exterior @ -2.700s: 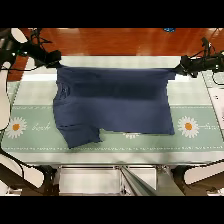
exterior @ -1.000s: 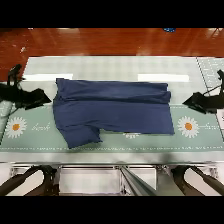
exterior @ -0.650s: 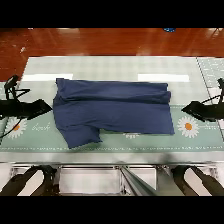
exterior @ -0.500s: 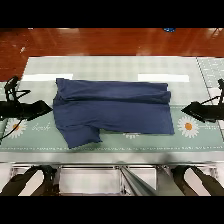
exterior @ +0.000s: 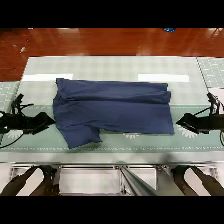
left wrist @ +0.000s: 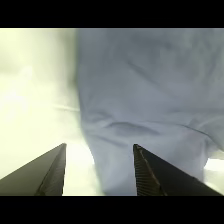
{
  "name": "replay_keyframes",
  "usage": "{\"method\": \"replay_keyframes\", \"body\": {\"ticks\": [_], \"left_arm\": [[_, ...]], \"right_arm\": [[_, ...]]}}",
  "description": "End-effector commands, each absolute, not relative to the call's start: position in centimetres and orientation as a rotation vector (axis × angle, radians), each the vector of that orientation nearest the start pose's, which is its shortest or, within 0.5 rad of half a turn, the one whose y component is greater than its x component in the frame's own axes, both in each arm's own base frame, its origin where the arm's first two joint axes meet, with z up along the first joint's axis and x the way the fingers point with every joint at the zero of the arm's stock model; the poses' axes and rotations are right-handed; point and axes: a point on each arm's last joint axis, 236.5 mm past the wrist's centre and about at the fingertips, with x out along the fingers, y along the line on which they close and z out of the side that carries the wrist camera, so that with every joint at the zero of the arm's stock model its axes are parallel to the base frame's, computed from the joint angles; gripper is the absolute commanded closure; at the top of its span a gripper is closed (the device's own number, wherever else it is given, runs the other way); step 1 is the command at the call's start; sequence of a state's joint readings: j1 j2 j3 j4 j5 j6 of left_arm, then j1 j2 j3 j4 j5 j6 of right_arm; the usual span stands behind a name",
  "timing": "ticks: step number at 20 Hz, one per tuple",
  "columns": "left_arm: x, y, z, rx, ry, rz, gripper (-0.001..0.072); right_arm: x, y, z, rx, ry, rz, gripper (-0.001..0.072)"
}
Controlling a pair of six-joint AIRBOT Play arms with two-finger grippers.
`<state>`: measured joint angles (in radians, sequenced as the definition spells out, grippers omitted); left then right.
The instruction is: Fold the shirts.
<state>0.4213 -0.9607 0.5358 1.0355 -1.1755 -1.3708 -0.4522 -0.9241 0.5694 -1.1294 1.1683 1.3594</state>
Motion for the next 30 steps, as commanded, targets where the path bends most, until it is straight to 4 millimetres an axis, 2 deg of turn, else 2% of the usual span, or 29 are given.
{"method": "replay_keyframes", "body": {"ticks": [1, 7, 11, 12, 13, 14, 16, 20, 23, 26, 30], "left_arm": [[22.7, -3.6, -7.7, -0.905, 1.422, -0.096, 0.0199], [20.9, -5.1, -10.8, -0.935, 1.590, -0.120, 0.0199], [21.1, -6.5, -12.6, -0.853, 1.611, -0.117, 0.0203], [21.4, -6.9, -13.0, -0.821, 1.608, -0.117, 0.0327], [21.8, -7.2, -13.2, -0.802, 1.598, -0.113, 0.0667], [22.1, -7.4, -13.2, -0.793, 1.590, -0.120, 0.0685], [22.3, -7.5, -12.9, -0.786, 1.590, -0.132, 0.0685], [22.3, -7.5, -12.8, -0.786, 1.591, -0.137, 0.0685], [22.1, -7.7, -12.7, -0.789, 1.599, -0.142, 0.0685], [22.1, -7.7, -12.7, -0.789, 1.599, -0.142, 0.0685], [22.1, -7.7, -12.7, -0.789, 1.599, -0.142, 0.0685]], "right_arm": [[23.3, -0.4, -6.6, 0.637, 1.374, -0.013, 0.0306], [22.7, -0.1, -7.7, 0.667, 1.433, -0.007, 0.0306], [23.4, -0.6, -7.5, 0.710, 1.395, -0.034, 0.0306], [23.7, -1.1, -7.3, 0.751, 1.371, -0.050, 0.0306], [23.7, -1.9, -7.2, 0.788, 1.352, -0.072, 0.0306], [23.1, -2.7, -7.3, 0.805, 1.356, -0.095, 0.0306], [21.7, -3.2, -8.0, 0.862, 1.379, -0.129, 0.0306], [20.4, 0.0, -10.5, 0.901, 1.499, -0.046, 0.0306], [21.3, 1.4, -11.0, 0.937, 1.501, 0.010, 0.0306], [21.0, 1.7, -11.9, 0.969, 1.537, 0.013, 0.0306], [23.1, 3.1, -11.8, 1.058, 1.472, 0.084, 0.0306]]}}
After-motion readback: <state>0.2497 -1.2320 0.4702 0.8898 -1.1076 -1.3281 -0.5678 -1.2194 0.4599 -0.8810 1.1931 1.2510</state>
